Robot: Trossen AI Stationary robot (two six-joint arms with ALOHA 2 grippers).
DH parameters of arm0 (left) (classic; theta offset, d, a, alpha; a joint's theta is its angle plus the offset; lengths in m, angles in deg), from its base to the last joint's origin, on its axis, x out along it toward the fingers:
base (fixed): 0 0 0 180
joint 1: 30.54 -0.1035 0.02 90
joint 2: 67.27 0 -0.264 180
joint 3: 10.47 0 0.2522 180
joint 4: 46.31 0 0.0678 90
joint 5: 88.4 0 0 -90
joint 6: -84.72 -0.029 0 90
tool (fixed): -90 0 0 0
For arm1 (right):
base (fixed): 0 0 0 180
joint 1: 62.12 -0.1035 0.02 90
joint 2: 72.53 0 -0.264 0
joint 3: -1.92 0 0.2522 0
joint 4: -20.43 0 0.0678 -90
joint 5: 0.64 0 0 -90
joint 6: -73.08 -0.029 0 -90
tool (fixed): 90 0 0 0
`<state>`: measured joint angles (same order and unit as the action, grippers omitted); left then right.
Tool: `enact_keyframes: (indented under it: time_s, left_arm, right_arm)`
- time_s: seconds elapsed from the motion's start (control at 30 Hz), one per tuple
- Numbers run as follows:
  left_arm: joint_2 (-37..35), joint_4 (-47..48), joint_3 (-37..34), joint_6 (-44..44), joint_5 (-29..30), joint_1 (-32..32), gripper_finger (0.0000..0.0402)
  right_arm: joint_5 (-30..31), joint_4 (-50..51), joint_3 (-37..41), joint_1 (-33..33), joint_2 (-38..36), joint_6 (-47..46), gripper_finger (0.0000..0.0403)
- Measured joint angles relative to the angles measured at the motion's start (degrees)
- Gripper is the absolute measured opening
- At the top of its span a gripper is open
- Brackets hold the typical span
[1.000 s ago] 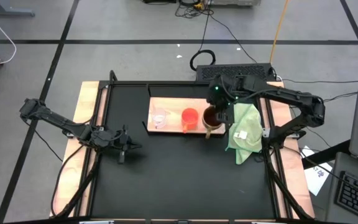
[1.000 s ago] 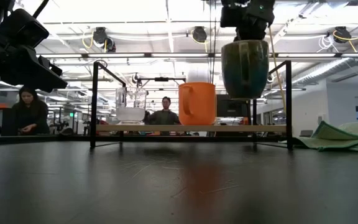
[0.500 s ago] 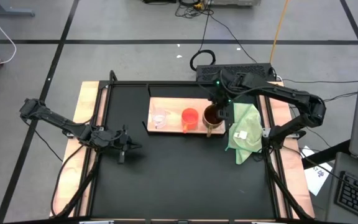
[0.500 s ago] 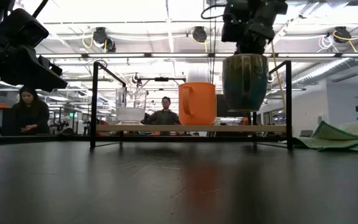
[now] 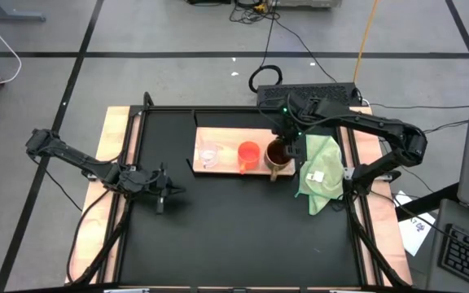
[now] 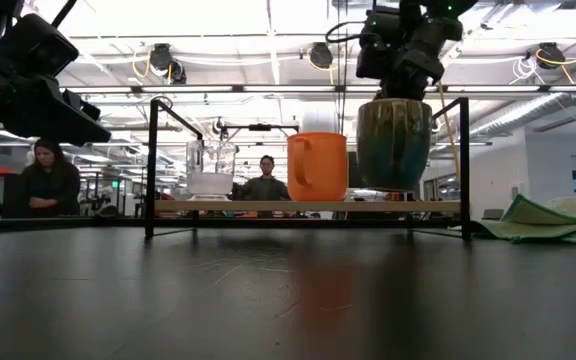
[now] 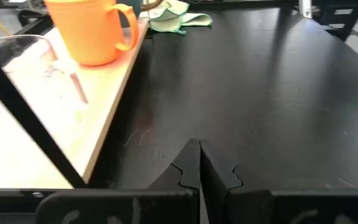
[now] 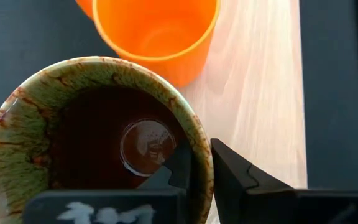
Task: Stack small to large cups/mugs on shelf
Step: Put the brown mug on the shelf
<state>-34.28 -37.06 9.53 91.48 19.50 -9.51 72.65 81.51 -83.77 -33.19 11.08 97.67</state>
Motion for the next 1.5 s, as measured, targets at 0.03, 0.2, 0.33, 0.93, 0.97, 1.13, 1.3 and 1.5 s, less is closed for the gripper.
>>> enact_keyframes:
  time_s: [0.03, 0.2, 0.33, 0.93, 0.97, 1.13, 1.3, 1.5]
  left_arm:
    - [0.0, 0.0, 0.0, 0.0, 0.6, 0.0, 0.0003]
    - [0.0, 0.0, 0.0, -0.2, 1.7, 0.0, 0.0003]
    - [0.0, 0.0, 0.0, -0.1, 1.7, 0.0, 0.0003]
    - [0.0, 0.0, 0.0, -0.7, 1.7, 0.0, 0.0003]
    - [0.0, 0.0, 0.0, -0.8, 1.7, 0.0, 0.0003]
    - [0.0, 0.0, 0.0, -0.8, 1.7, 0.0, 0.0003]
    - [0.0, 0.0, 0.0, -0.7, 1.7, 0.0, 0.0003]
    - [0.0, 0.0, 0.0, -0.7, 1.7, 0.0, 0.0003]
  right_arm:
    - [0.0, -0.9, 0.4, 0.0, 0.0, 0.1, 0.0026]
    - [0.0, -3.2, 0.9, 0.2, 1.2, 0.5, 0.0026]
    - [-0.1, -3.0, 0.8, 0.5, 3.3, 0.6, 0.0026]
    - [3.2, -2.4, 0.1, 2.0, 4.3, 2.3, 0.0026]
    - [3.8, -2.5, 0.1, 2.0, 4.3, 2.3, 0.0026]
    - [4.8, -2.9, 0.1, 2.1, 4.2, 2.5, 0.0026]
    - [4.8, -2.9, 0.1, 2.1, 4.2, 2.3, 0.0026]
    - [5.0, -3.0, 0.1, 2.1, 4.2, 1.4, 0.0043]
